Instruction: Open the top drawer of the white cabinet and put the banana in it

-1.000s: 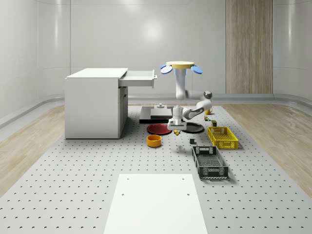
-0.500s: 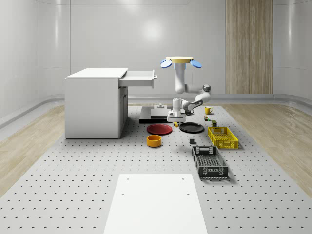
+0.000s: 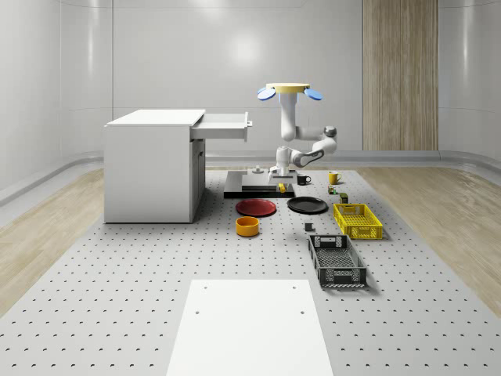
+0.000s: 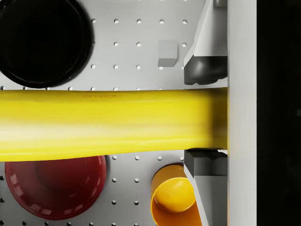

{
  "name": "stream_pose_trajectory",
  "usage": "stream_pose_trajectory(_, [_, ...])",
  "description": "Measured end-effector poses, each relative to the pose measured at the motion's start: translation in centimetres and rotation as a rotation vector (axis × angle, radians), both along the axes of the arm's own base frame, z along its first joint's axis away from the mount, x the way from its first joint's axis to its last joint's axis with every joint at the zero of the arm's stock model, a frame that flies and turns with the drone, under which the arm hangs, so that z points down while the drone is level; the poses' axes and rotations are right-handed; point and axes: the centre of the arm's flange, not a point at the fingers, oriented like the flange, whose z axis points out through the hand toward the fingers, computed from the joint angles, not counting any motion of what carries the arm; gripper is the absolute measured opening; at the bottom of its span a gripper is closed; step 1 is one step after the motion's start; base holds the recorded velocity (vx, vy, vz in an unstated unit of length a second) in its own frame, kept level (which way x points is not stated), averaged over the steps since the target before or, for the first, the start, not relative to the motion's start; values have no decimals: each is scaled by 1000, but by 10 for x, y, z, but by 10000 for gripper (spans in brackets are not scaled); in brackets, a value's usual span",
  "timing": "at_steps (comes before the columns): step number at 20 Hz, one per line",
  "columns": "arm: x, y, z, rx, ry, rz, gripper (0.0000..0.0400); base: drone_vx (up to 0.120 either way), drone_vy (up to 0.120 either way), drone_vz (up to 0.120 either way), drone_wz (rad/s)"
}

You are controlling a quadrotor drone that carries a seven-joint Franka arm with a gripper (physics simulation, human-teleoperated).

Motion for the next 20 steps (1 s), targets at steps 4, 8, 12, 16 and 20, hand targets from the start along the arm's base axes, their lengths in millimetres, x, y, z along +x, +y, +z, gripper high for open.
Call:
stream_pose_trajectory(4, [0,0,0,0,0,0,190,-120,0,120,0])
stream_pose_trajectory(8, [0,0,0,0,0,0,190,-120,0,120,0])
stream_pose_trajectory(12, [0,0,0,0,0,0,190,-120,0,120,0])
stream_pose_trajectory(16, [0,0,0,0,0,0,190,-120,0,120,0])
stream_pose_trajectory(20, [0,0,0,0,0,0,190,-120,0,120,0])
